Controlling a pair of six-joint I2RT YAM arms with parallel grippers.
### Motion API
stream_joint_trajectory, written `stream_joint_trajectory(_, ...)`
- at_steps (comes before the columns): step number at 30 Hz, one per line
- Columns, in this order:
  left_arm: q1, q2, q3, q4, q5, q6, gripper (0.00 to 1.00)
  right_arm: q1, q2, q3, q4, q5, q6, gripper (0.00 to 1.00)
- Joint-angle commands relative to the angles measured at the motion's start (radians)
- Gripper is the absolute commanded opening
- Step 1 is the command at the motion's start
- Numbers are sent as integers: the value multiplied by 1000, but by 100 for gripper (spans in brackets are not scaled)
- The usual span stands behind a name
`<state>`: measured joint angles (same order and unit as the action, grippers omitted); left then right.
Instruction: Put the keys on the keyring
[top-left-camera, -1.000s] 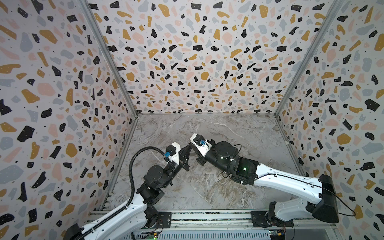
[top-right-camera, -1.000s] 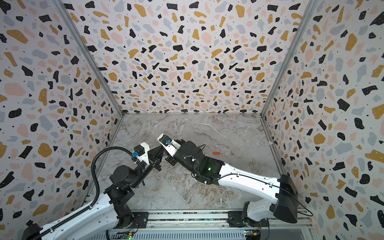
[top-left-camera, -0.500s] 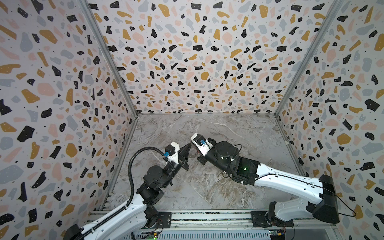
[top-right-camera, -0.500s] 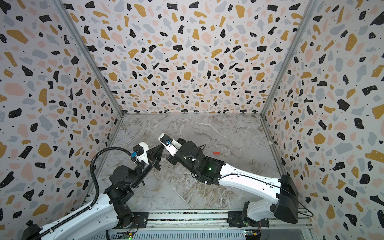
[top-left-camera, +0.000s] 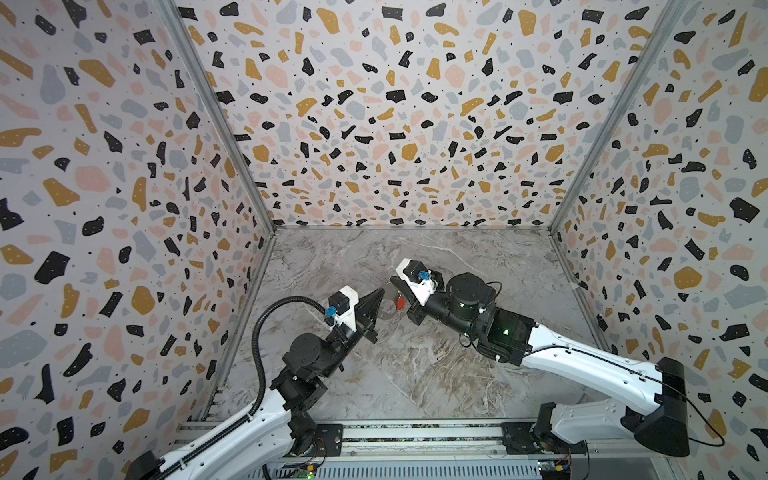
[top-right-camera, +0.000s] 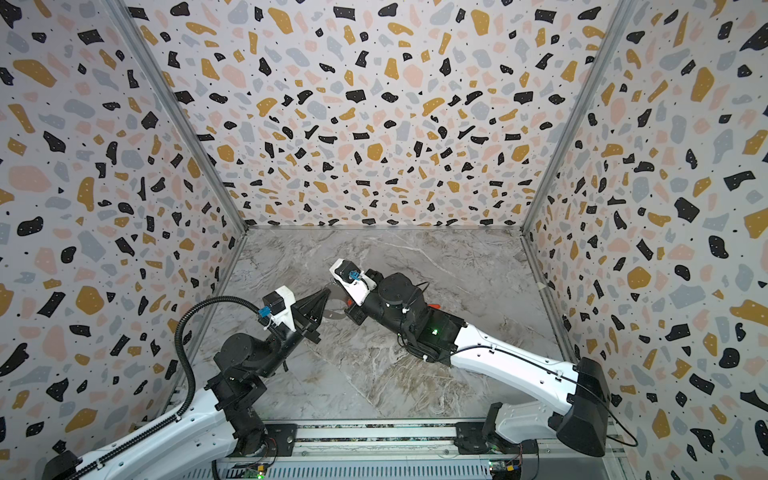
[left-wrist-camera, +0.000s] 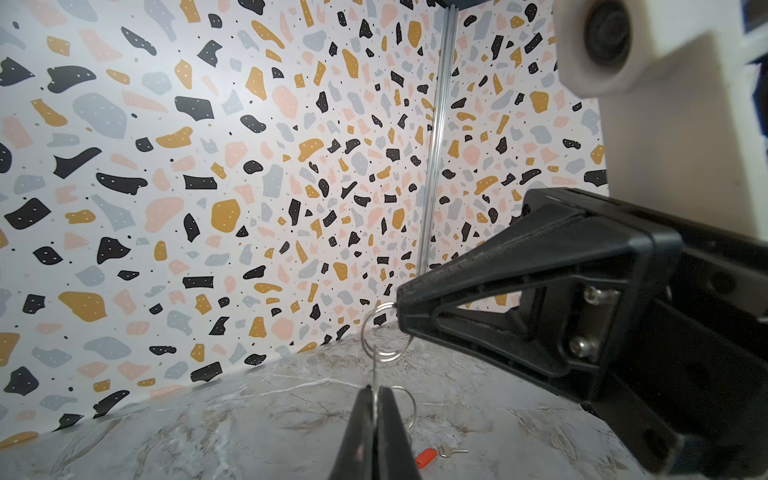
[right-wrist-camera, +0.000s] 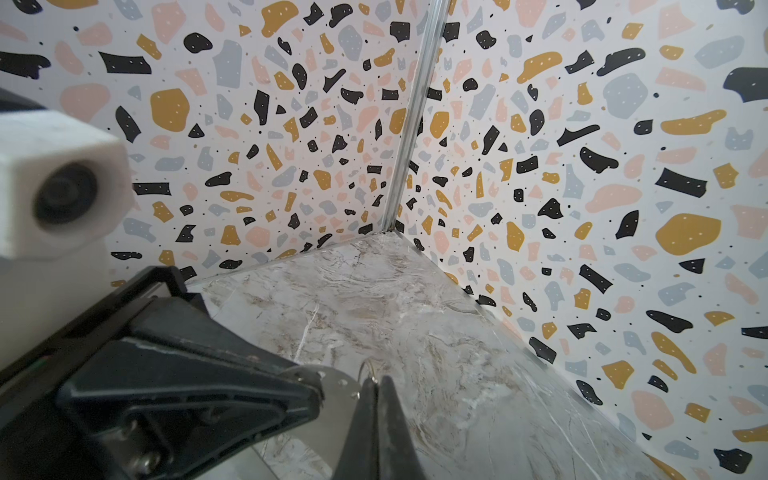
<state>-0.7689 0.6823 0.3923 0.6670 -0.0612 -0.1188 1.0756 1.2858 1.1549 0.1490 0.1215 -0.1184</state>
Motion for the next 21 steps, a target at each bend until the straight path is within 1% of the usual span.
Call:
stream_joint_trajectory(1,-5,-24,-3,73,3,12,0,-21,-42,-4,26,-31,23,0)
stream_joint_trajectory(11,-6,-50,-21,95,9,15,0,-42,-37,-12,24,-99,55,0)
stream_joint_trajectory(13,-4,-52,-24,95,9,14,0,-45,-31,-13,23,-111,57,3)
stream_joint_trajectory(21,-5,-58,-29,100,6,16,0,-49,-15,-12,23,-143,75,9)
